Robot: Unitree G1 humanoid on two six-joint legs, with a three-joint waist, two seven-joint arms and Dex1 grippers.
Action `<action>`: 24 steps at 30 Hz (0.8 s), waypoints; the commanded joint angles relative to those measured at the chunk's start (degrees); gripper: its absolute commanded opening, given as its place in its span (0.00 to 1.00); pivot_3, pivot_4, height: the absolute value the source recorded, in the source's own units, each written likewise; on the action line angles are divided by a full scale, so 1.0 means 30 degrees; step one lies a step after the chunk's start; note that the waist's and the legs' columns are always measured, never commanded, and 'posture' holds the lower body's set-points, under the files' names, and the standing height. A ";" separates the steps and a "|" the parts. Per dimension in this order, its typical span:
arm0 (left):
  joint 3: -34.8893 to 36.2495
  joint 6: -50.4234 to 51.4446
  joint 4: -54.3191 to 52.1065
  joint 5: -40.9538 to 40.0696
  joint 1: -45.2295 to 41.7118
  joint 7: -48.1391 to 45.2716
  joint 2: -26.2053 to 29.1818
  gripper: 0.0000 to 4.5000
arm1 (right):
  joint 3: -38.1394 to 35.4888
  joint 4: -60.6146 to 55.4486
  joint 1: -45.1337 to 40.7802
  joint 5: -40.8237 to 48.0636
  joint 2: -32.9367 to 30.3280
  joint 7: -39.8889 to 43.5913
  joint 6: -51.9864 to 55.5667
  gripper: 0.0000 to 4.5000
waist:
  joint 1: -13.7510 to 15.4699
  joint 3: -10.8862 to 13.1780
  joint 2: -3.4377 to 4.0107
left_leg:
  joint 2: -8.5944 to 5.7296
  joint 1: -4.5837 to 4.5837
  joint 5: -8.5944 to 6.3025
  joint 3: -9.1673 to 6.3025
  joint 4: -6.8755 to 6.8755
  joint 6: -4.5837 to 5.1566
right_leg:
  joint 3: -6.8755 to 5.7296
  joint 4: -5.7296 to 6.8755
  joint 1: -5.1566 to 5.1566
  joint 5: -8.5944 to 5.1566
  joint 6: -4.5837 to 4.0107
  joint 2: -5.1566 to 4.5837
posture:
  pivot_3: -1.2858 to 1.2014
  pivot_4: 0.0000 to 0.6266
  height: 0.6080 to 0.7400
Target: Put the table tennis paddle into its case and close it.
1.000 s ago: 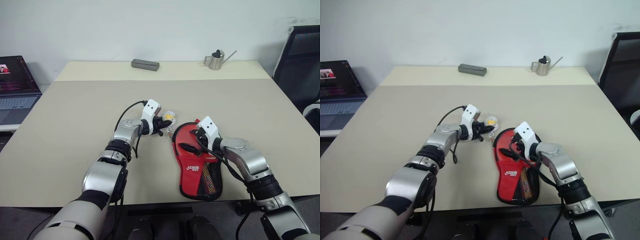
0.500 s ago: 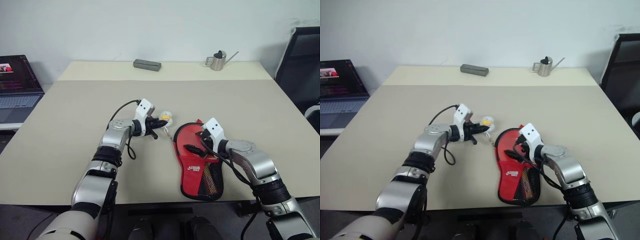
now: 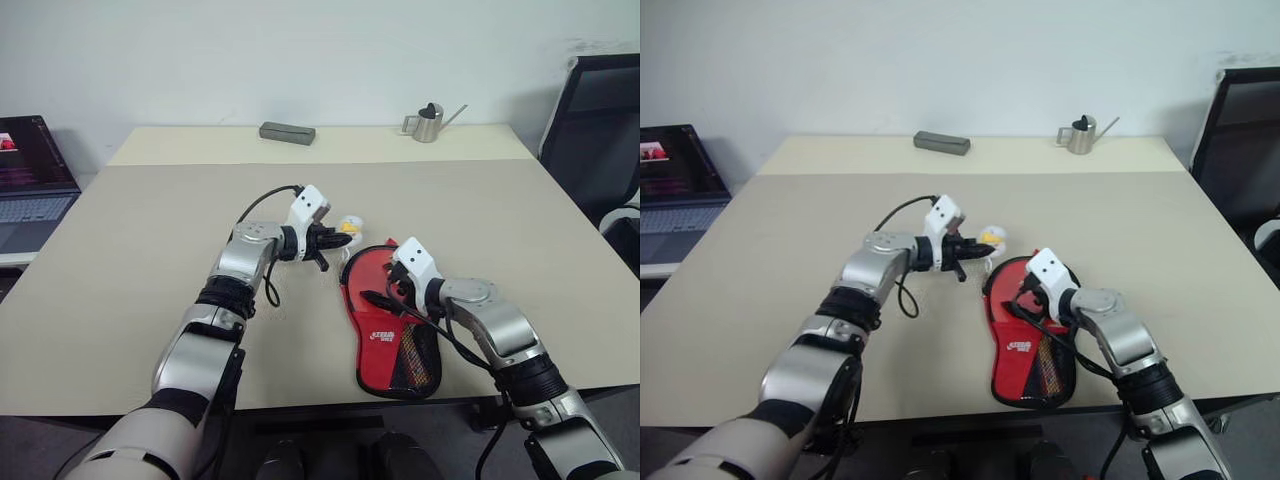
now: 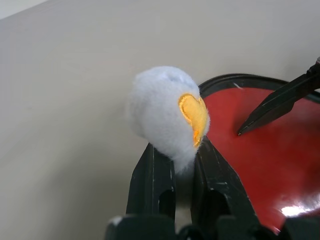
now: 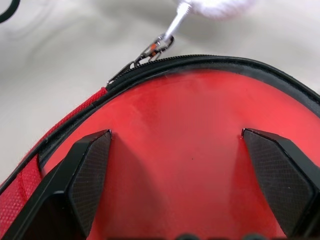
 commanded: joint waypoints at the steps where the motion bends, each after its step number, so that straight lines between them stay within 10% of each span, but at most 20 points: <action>1: 0.0052 -0.1924 0.2461 0.0693 -0.1879 0.0950 -0.0544 0.02 | 0.1476 0.1457 0.1269 -0.0816 0.0442 -0.0316 0.0719 1.00 | 0.0008 -0.0003 -0.0005 | 0.0000 0.0000 0.0002 -0.0001 0.0000 0.0002 | -0.0002 0.0001 0.0001 0.0002 0.0002 0.0002 | 0.52 0.24 1.00; 24: 0.1163 -0.4894 0.8265 0.2880 -0.4786 0.6234 -0.2205 0.02 | 0.0991 0.0712 0.2924 -0.1065 0.0104 -0.0748 0.1536 1.00 | 0.0141 -0.0211 -0.0012 | -0.0036 0.0000 0.0007 -0.0004 -0.0002 0.0007 | 0.0001 -0.0041 0.0036 0.0010 0.0029 -0.0020 | 0.52 0.24 1.00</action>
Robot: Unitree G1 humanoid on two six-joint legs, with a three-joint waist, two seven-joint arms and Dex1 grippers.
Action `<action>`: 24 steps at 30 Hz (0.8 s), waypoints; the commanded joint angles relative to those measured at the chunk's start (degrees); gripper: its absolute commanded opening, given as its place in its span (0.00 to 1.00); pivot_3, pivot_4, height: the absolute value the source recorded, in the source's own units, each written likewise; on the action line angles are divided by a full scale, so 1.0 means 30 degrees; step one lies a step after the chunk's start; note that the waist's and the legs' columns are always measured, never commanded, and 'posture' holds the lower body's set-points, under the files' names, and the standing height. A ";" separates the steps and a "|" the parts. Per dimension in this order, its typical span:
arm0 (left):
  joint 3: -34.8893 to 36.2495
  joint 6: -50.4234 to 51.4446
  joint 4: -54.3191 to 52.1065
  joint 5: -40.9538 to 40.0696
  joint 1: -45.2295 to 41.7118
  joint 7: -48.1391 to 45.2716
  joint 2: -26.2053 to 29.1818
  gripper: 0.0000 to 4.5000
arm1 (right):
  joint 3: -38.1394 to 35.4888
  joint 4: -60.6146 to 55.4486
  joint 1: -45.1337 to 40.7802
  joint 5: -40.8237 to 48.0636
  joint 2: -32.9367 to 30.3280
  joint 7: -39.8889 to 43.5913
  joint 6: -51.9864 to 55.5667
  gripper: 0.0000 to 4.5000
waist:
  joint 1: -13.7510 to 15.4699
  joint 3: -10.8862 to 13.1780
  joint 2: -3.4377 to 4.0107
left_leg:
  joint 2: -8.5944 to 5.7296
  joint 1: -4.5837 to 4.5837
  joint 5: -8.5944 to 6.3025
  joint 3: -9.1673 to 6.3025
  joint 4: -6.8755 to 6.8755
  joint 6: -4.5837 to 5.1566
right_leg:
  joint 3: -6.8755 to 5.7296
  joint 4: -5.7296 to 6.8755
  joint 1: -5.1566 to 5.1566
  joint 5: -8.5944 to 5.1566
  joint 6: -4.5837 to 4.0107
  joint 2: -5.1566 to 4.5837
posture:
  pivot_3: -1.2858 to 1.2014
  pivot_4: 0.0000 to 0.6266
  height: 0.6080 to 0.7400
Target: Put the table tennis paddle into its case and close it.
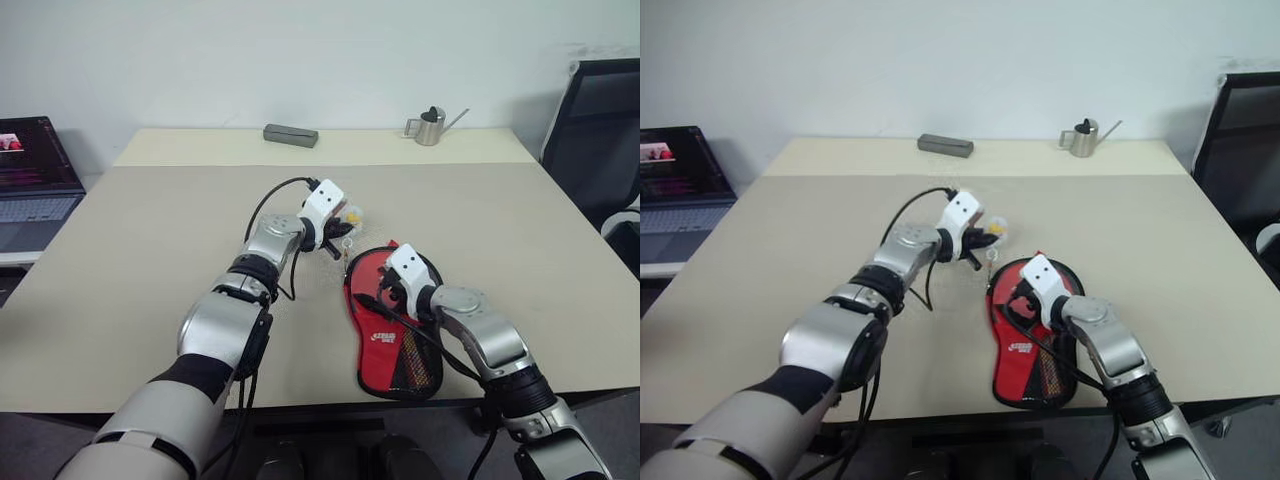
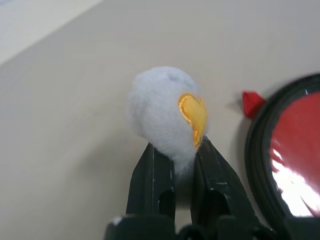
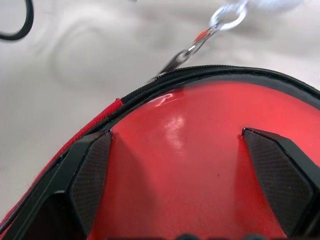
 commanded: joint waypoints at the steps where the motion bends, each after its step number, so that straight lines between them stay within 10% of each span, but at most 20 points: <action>1: 0.0512 -0.0523 0.0073 0.0063 -0.0697 0.0776 -0.0166 0.02 | 0.0963 0.1433 0.1632 -0.0517 -0.0666 0.0210 0.1831 1.00 | 0.0006 -0.0008 -0.0001 | 0.0000 0.0001 0.0000 0.0000 0.0000 0.0000 | -0.0001 -0.0002 0.0002 0.0000 0.0000 0.0000 | 0.52 0.24 1.00; 24: 0.0267 -0.0196 0.0795 0.1934 -0.0039 0.2562 -0.2039 0.02 | -0.0324 -0.2148 0.4035 0.0174 -0.0942 -0.1301 0.4022 1.00 | 0.0430 -0.0033 -0.0010 | -0.0009 0.0010 -0.0002 -0.0015 -0.0004 -0.0005 | -0.0024 -0.0097 0.0073 0.0007 0.0020 -0.0013 | 0.52 0.24 1.00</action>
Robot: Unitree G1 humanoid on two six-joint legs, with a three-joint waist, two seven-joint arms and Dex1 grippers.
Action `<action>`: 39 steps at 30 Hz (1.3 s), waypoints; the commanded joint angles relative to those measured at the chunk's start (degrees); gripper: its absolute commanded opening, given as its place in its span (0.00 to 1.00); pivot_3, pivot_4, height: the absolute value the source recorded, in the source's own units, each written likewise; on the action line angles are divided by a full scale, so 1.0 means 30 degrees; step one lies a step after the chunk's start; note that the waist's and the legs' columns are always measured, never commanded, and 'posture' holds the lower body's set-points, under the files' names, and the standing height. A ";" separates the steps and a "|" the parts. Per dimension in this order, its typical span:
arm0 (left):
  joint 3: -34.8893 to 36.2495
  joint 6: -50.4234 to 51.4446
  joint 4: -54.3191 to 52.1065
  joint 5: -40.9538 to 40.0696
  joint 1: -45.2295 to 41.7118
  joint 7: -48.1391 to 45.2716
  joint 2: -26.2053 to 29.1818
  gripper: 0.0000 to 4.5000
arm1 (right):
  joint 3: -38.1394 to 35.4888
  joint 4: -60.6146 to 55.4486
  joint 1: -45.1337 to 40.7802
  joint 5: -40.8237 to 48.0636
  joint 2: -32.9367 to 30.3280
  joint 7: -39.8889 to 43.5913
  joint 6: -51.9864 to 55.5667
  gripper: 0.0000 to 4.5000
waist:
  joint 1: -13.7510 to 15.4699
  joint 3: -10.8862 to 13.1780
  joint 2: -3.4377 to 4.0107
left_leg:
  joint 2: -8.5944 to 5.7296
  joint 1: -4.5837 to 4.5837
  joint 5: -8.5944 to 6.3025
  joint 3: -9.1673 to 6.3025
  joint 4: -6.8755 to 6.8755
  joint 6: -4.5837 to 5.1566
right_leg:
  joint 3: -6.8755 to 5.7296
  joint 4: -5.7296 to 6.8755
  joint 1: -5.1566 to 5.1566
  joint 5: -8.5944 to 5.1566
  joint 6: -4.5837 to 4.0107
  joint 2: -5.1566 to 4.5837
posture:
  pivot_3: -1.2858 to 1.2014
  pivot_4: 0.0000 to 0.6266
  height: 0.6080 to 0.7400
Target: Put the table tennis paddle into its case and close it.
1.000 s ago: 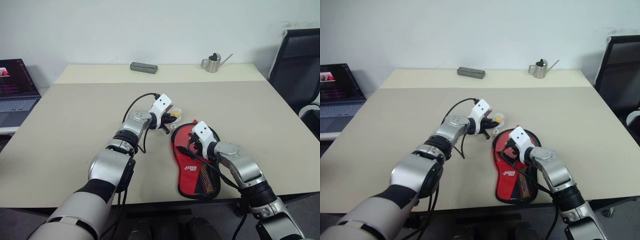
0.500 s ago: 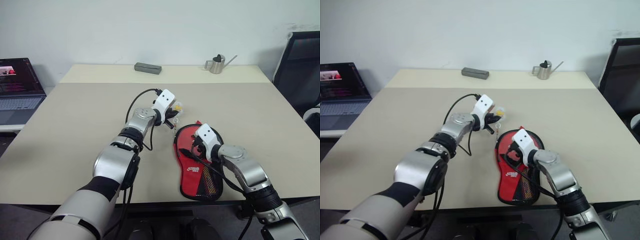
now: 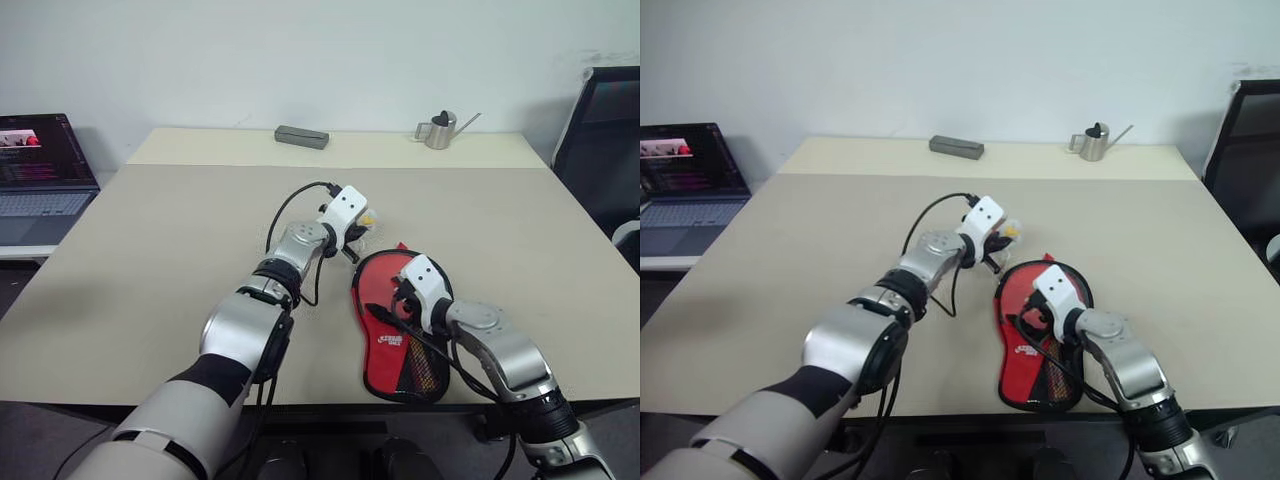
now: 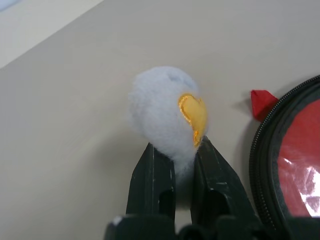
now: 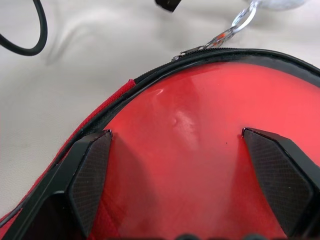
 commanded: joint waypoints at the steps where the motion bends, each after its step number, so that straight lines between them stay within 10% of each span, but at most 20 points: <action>1: 0.0056 0.0158 -0.0209 0.0261 0.0106 0.0028 -0.0272 0.02 | 0.0471 0.1105 0.1749 -0.0252 -0.0261 -0.0561 0.2337 1.00 | 0.0049 -0.0004 -0.0001 | 0.0000 -0.0001 0.0000 -0.0001 -0.0002 0.0000 | -0.0001 -0.0001 0.0000 0.0000 0.0000 -0.0001 | 0.52 0.24 1.00; 39: -0.0419 -0.0899 0.0175 0.3666 -0.2992 0.6692 -0.3237 0.02 | 0.0407 -0.5626 0.5936 0.0924 0.2095 -0.4904 0.6283 1.00 | 0.0087 -0.0020 -0.0005 | -0.0015 -0.0080 -0.0016 -0.0025 -0.0049 -0.0017 | -0.0032 -0.0224 0.0018 0.0041 0.0078 -0.0024 | 0.52 0.24 1.00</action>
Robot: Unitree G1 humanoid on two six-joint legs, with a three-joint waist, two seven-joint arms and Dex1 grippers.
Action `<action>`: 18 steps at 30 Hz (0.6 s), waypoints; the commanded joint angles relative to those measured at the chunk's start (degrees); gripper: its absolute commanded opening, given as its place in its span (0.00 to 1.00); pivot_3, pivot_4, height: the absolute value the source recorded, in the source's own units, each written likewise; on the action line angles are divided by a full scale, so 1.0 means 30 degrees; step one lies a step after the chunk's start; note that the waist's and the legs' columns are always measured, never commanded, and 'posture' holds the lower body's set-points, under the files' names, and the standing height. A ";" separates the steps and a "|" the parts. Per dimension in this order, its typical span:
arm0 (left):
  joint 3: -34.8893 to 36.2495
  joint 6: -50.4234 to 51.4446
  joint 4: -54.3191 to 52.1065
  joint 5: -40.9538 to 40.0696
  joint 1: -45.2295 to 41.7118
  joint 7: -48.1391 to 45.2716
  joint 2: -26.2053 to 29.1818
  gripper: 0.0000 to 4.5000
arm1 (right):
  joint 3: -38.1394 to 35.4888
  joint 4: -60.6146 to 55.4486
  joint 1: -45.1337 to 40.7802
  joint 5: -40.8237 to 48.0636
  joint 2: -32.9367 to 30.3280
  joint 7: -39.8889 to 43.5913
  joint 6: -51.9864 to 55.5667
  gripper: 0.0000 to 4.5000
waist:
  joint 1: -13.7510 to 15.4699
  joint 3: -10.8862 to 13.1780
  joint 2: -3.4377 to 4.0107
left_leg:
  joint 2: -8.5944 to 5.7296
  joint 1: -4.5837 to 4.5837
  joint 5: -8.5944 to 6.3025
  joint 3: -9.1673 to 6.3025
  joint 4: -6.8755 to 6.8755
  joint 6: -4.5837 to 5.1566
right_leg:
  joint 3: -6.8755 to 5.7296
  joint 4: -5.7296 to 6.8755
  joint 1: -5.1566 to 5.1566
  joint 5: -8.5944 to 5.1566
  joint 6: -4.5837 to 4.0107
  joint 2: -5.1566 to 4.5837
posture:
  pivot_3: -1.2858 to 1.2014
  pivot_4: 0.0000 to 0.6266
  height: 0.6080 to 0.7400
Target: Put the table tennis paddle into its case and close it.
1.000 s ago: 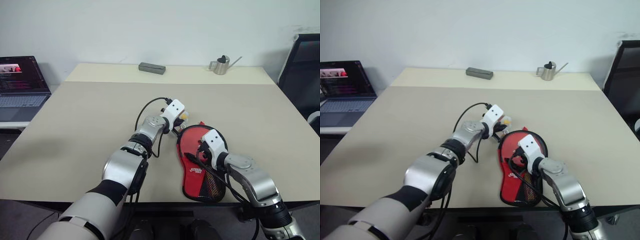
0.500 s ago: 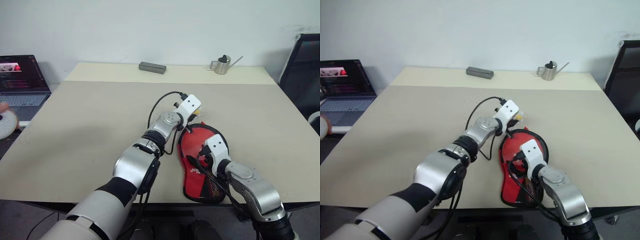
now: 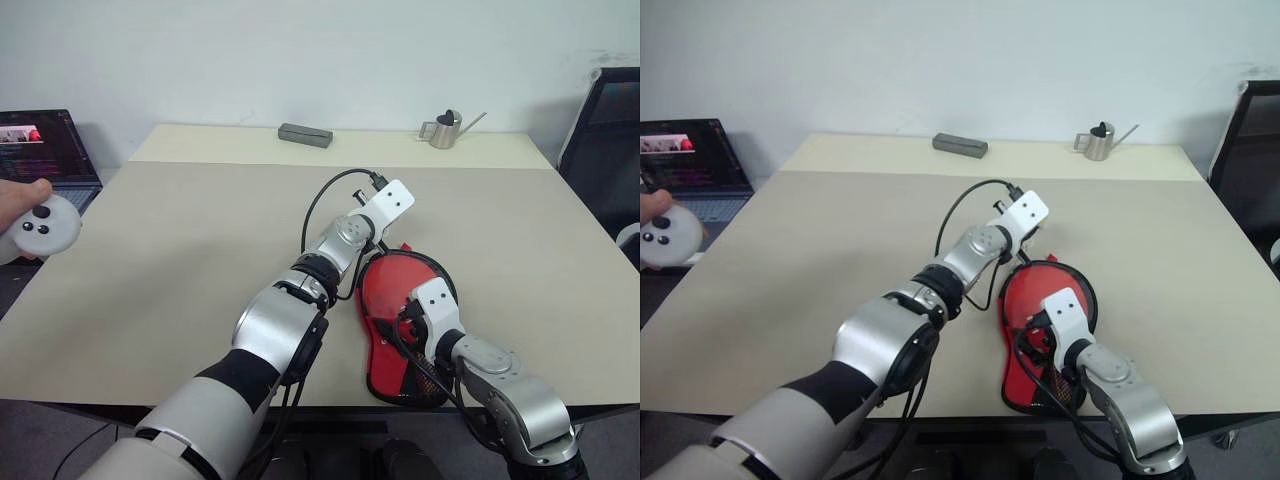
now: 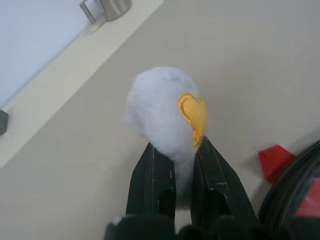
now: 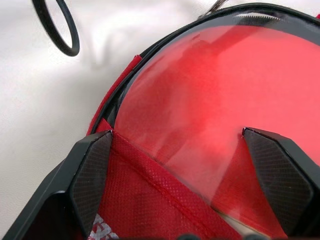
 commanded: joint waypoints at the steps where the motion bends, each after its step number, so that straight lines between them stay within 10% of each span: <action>1: 0.0061 -0.0681 -0.0458 0.0226 -0.1108 0.1014 -0.0213 0.02 | 0.0964 0.1254 0.1372 0.0385 0.0243 -0.0188 0.2064 1.00 | -0.0010 0.0000 0.0000 | 0.0001 0.0000 0.0000 0.0000 0.0000 0.0000 | 0.0001 -0.0001 -0.0002 0.0000 0.0000 0.0001 | 0.52 0.24 1.00; 18: 0.0060 -0.0494 -0.0396 0.0200 -0.0810 0.0440 -0.1635 0.02 | 0.0852 0.0820 0.1432 0.0404 0.0501 -0.0620 0.2425 1.00 | -0.0039 0.0000 0.0000 | 0.0002 0.0002 -0.0002 0.0007 -0.0003 -0.0003 | 0.0002 -0.0002 -0.0005 0.0000 0.0000 0.0001 | 0.52 0.24 1.00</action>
